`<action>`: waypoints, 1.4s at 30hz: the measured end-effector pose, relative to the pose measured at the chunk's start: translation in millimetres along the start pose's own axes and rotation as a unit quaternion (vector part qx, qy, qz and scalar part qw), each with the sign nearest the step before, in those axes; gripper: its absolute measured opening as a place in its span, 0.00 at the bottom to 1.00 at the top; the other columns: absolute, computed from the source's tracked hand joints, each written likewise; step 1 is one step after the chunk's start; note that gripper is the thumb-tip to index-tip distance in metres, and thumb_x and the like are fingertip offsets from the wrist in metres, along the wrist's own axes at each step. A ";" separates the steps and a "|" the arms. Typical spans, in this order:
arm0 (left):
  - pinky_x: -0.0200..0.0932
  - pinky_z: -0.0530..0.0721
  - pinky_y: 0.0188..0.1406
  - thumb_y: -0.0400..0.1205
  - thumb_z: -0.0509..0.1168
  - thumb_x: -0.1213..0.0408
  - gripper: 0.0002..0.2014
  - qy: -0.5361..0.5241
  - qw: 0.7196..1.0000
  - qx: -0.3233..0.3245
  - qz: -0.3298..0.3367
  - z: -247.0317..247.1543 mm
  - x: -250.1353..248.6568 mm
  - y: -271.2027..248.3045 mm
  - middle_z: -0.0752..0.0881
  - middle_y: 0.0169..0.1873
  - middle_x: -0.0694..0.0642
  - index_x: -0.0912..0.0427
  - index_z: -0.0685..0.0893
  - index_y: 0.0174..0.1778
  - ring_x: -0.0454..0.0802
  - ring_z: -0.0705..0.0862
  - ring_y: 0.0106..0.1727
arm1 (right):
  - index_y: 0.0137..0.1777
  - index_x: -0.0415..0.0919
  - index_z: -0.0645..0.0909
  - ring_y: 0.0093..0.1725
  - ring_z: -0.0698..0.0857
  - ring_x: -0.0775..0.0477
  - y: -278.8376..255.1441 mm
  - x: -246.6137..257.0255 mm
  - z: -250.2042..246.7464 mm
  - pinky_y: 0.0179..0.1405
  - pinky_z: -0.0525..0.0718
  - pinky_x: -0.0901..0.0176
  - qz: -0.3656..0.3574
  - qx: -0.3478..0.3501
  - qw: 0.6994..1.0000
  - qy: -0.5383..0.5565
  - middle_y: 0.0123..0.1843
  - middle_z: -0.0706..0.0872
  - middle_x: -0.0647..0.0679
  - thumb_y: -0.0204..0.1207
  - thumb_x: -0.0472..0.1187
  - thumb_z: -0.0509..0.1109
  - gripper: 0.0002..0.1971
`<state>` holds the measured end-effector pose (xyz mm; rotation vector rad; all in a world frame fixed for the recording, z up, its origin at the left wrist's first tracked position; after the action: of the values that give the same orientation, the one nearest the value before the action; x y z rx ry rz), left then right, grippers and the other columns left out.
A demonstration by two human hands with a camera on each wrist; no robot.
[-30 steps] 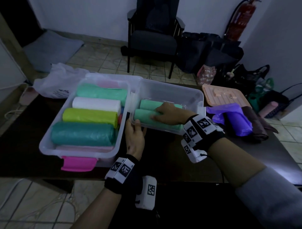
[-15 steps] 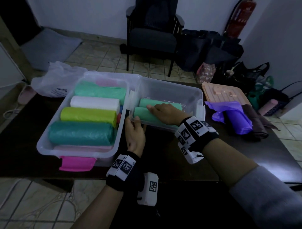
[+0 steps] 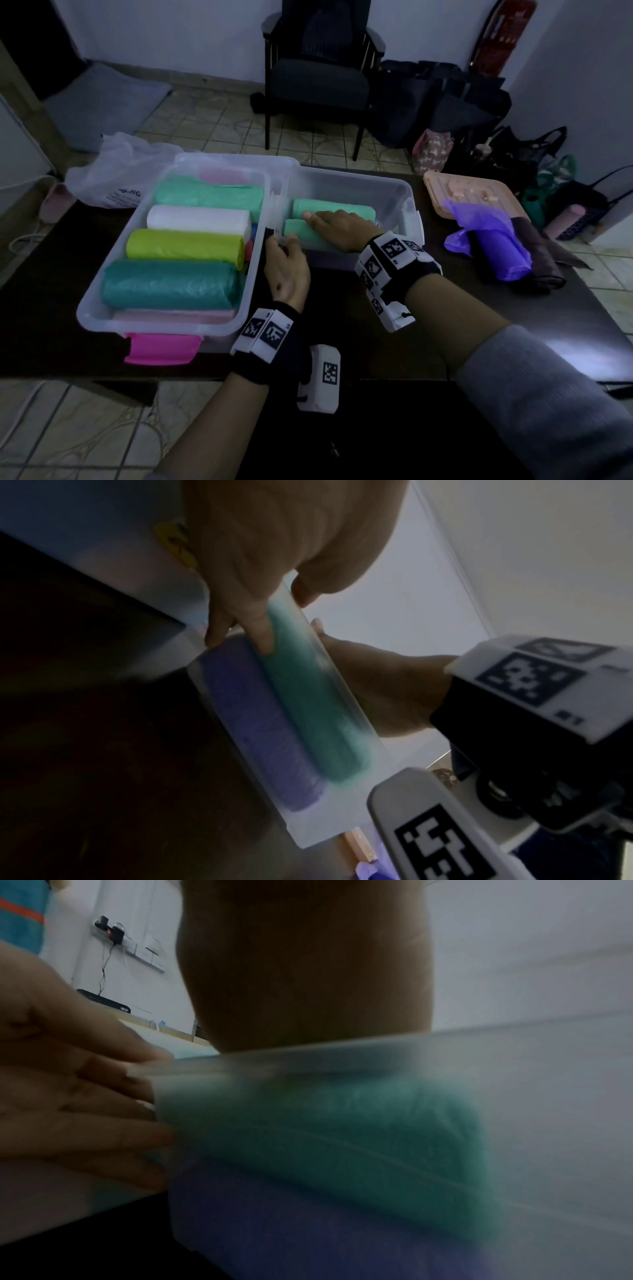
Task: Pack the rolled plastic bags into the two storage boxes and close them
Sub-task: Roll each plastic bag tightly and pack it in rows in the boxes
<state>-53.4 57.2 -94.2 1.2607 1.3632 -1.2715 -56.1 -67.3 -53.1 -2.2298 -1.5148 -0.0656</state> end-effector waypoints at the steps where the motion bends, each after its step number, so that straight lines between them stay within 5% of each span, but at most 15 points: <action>1: 0.43 0.72 0.59 0.87 0.53 0.60 0.16 0.014 1.000 0.001 0.001 -0.2 -2.2 -0.3 0.81 0.61 0.65 0.68 0.75 0.64 0.59 0.78 0.63 | 0.78 0.46 0.67 0.75 0.70 0.37 -0.6 0.4 -1.1 0.75 0.64 0.43 0.005 0.009 1.000 0.010 0.77 0.70 0.39 0.82 0.65 0.40 0.34; 5: 0.42 0.68 0.61 0.87 0.52 0.59 0.19 0.043 0.999 0.005 -0.014 -0.2 -12.1 -1.8 0.77 0.67 0.65 0.68 0.73 0.67 0.60 0.75 0.69 | 0.77 0.39 0.69 0.76 0.68 0.39 3.8 0.7 -3.8 0.75 0.61 0.49 0.007 0.024 0.999 0.021 0.78 0.69 0.38 0.84 0.62 0.41 0.34; 13: 0.44 0.70 0.63 0.87 0.53 0.55 0.21 0.035 0.999 0.000 -0.023 1.2 -10.9 -7.9 0.77 0.68 0.64 0.66 0.73 0.69 0.60 0.76 0.68 | 0.59 0.38 0.83 0.60 0.80 0.40 7.5 -3.7 -7.0 0.64 0.75 0.46 -0.023 -0.039 0.998 0.034 0.62 0.82 0.38 0.83 0.64 0.43 0.35; 17: 0.37 0.67 0.60 0.87 0.51 0.53 0.23 0.001 0.999 0.004 -0.034 0.3 -7.4 -14.1 0.74 0.72 0.59 0.62 0.68 0.75 0.57 0.73 0.71 | 0.64 0.39 0.81 0.62 0.79 0.39 3.7 -5.0 -10.2 0.65 0.74 0.46 -0.032 -0.050 0.998 0.037 0.65 0.81 0.37 0.83 0.63 0.42 0.34; 21: 0.47 0.63 0.74 0.85 0.56 0.55 0.27 0.041 0.999 -0.003 -0.023 6.3 2.6 -27.6 0.69 0.74 0.65 0.67 0.63 0.76 0.61 0.67 0.75 | 0.69 0.40 0.78 0.66 0.78 0.37 4.0 -12.3 -13.0 0.69 0.72 0.44 -0.049 -0.058 0.995 0.069 0.68 0.80 0.37 0.84 0.61 0.44 0.31; 24: 0.41 0.59 0.67 0.82 0.62 0.61 0.28 0.099 0.994 0.015 -0.047 22.8 5.4 -53.8 0.66 0.71 0.65 0.65 0.61 0.75 0.59 0.64 0.73 | 0.53 0.38 0.82 0.53 0.82 0.40 0.1 -28.8 -24.1 0.57 0.78 0.46 -0.065 -0.118 0.986 0.103 0.52 0.85 0.39 0.84 0.60 0.45 0.30; 26: 0.40 0.61 0.64 0.82 0.62 0.62 0.25 0.141 0.984 0.097 -0.049 47.6 5.3 -73.6 0.68 0.70 0.62 0.63 0.64 0.73 0.59 0.65 0.72 | 0.40 0.40 0.78 0.43 0.81 0.43 -7.4 -51.6 -37.4 0.44 0.76 0.51 -0.056 -0.188 0.975 0.106 0.40 0.82 0.43 0.85 0.57 0.48 0.25; 28: 0.44 0.64 0.68 0.82 0.61 0.58 0.23 0.229 0.947 0.225 -0.026 80.2 7.2 -92.6 0.69 0.72 0.62 0.62 0.69 0.72 0.60 0.65 0.73 | 0.42 0.42 0.79 0.47 0.81 0.41 -15.5 -84.3 -47.7 0.45 0.77 0.49 -0.030 -0.233 0.968 0.093 0.44 0.82 0.43 0.84 0.56 0.51 0.22; 32: 0.52 0.56 0.78 0.84 0.57 0.53 0.28 0.386 0.832 0.397 0.029 140.1 10.8 -124.2 0.53 0.80 0.61 0.59 0.61 0.78 0.60 0.52 0.81 | 0.64 0.42 0.80 0.64 0.76 0.36 -39.1 -163.9 -58.8 0.61 0.77 0.40 0.066 -0.256 0.964 0.044 0.63 0.79 0.39 0.81 0.47 0.60 0.16; 37: 0.54 0.50 0.79 0.84 0.56 0.50 0.30 0.506 0.731 0.431 0.153 194.9 9.2 -131.5 0.45 0.82 0.62 0.58 0.59 0.80 0.60 0.46 0.82 | 0.67 0.39 0.77 0.70 0.71 0.32 -73.8 -250.2 -57.8 0.65 0.73 0.41 0.208 -0.250 0.946 0.020 0.68 0.76 0.35 0.78 0.40 0.63 0.18; 42: 0.58 0.42 0.79 0.84 0.53 0.44 0.35 0.549 0.689 0.452 0.140 221.6 19.8 -122.9 0.36 0.82 0.58 0.52 0.46 0.83 0.59 0.37 0.83 | 0.70 0.37 0.73 0.71 0.69 0.31 -87.7 -299.3 -47.4 0.69 0.71 0.42 0.266 -0.231 0.935 0.027 0.70 0.72 0.33 0.78 0.41 0.63 0.21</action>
<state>-187.5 -156.9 -122.9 3.1550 1.0945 -0.9152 -244.1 -320.3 -65.3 -2.9120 -0.8764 -0.3420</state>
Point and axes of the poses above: each hand's wrist, its own y-axis towards the middle knuckle, its own z-axis out of the palm, x = y × z, the point moved 5 cm from there along y, towards the middle knuckle
